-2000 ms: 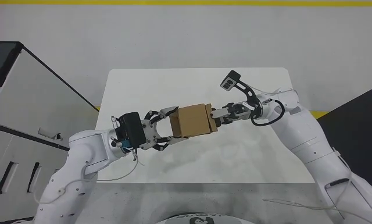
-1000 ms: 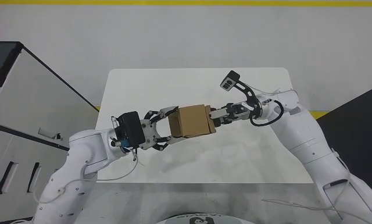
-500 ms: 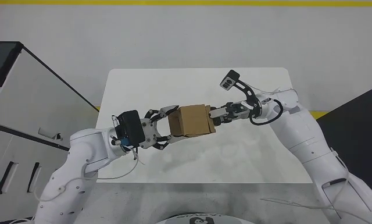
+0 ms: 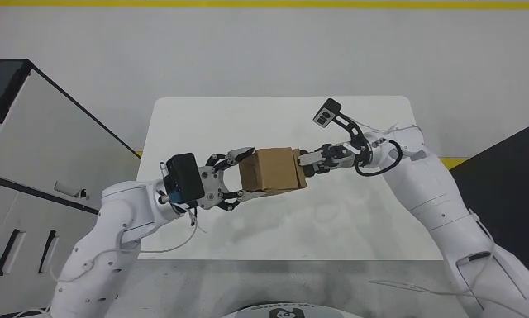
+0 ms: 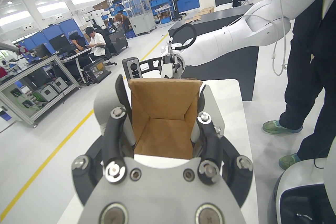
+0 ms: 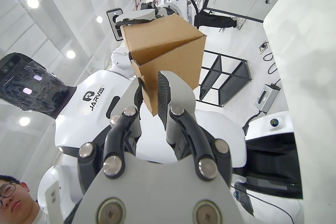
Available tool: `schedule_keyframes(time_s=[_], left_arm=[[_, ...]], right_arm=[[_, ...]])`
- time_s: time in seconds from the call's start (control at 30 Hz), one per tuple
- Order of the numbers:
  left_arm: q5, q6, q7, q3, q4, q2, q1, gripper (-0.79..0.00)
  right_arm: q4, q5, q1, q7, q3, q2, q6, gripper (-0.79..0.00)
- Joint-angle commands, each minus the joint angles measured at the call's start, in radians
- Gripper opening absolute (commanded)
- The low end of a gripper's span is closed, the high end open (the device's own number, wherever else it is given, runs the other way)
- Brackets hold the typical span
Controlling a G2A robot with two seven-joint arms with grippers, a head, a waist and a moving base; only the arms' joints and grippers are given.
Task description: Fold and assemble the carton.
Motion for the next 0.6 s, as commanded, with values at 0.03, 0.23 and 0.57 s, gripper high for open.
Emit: schedule_keyframes(time_s=[0.03, 0.23, 0.57], left_arm=[[-0.007, -0.001, 0.001, 0.003, 0.002, 0.000, -0.004, -0.785], [-0.014, 0.001, -0.003, 0.004, 0.005, 0.001, -0.007, -0.785], [-0.022, 0.004, -0.003, 0.001, 0.005, 0.003, -0.007, -0.785]], right_arm=[[0.002, -0.001, 0.000, 0.000, 0.001, -0.001, -0.001, -0.686], [0.003, -0.007, 0.004, 0.000, -0.002, -0.004, 0.000, -0.702], [0.007, -0.012, 0.006, 0.000, -0.004, -0.008, 0.001, -0.727]])
